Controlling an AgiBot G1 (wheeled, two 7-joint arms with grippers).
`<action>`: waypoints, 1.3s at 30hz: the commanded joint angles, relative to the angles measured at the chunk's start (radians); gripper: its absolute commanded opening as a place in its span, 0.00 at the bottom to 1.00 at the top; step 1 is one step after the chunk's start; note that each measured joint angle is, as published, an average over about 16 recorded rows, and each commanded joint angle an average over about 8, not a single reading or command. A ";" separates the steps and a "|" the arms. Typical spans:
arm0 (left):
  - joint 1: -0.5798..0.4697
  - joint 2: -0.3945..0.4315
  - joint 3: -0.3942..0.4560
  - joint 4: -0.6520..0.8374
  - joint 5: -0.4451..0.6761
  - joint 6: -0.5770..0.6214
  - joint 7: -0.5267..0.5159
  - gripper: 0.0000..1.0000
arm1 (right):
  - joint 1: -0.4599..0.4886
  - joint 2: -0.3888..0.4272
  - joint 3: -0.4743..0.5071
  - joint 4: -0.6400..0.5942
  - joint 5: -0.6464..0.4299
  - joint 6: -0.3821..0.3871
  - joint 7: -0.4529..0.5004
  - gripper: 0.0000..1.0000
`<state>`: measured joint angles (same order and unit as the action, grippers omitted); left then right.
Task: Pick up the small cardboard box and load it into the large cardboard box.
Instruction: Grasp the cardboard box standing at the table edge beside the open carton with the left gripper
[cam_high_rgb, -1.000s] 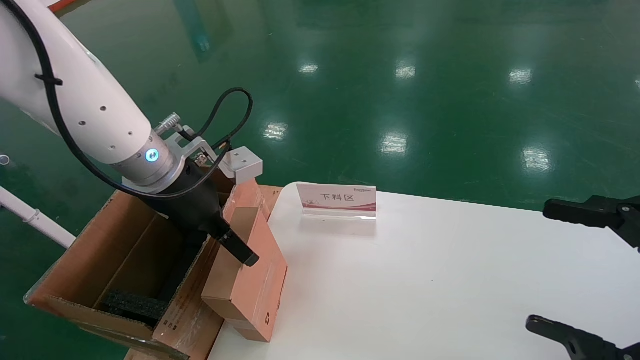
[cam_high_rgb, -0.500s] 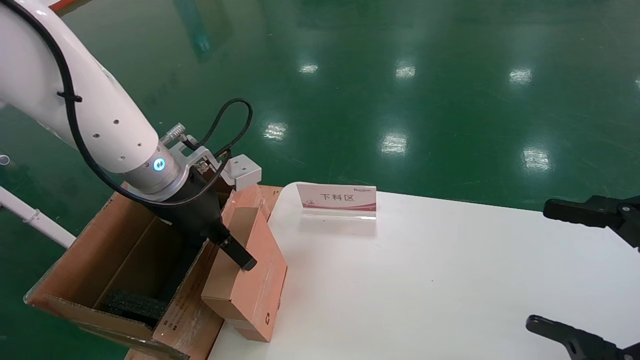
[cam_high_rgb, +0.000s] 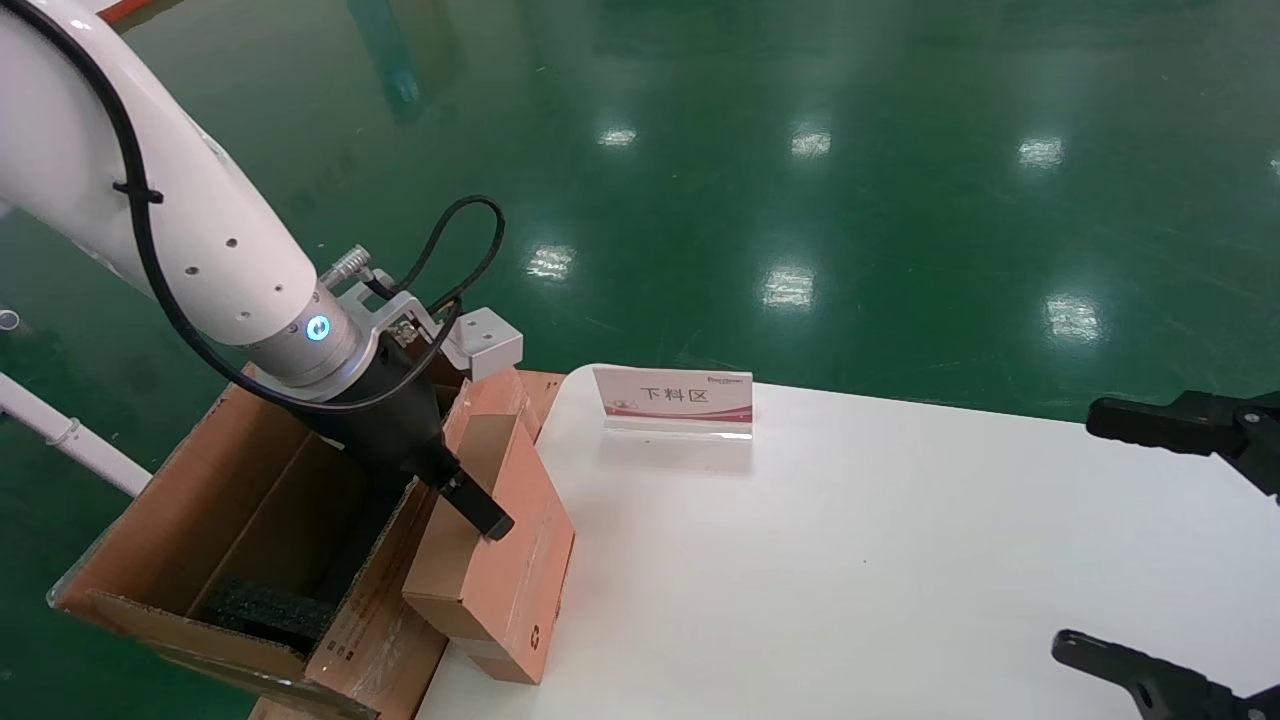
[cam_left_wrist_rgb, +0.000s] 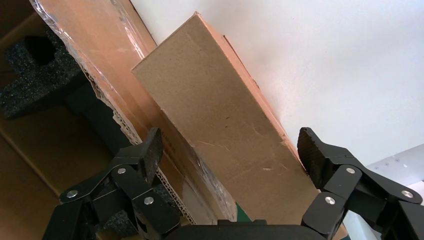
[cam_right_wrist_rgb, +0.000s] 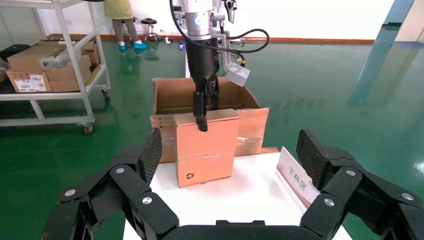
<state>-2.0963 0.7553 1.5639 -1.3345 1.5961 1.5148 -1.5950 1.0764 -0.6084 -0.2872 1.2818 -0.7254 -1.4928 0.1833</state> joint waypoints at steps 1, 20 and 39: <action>0.000 0.000 -0.001 0.000 0.000 0.000 0.000 0.00 | 0.000 0.000 0.000 0.000 0.000 0.000 0.000 0.29; 0.000 -0.001 -0.003 0.000 -0.001 0.002 0.001 0.00 | 0.000 0.000 0.000 0.000 0.000 0.000 0.000 0.00; -0.011 -0.005 -0.017 0.016 -0.015 -0.010 0.010 0.00 | 0.000 0.000 0.000 0.000 0.000 0.000 0.000 0.41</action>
<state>-2.1148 0.7475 1.5423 -1.3140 1.5781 1.5054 -1.5825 1.0767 -0.6084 -0.2875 1.2815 -0.7254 -1.4929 0.1832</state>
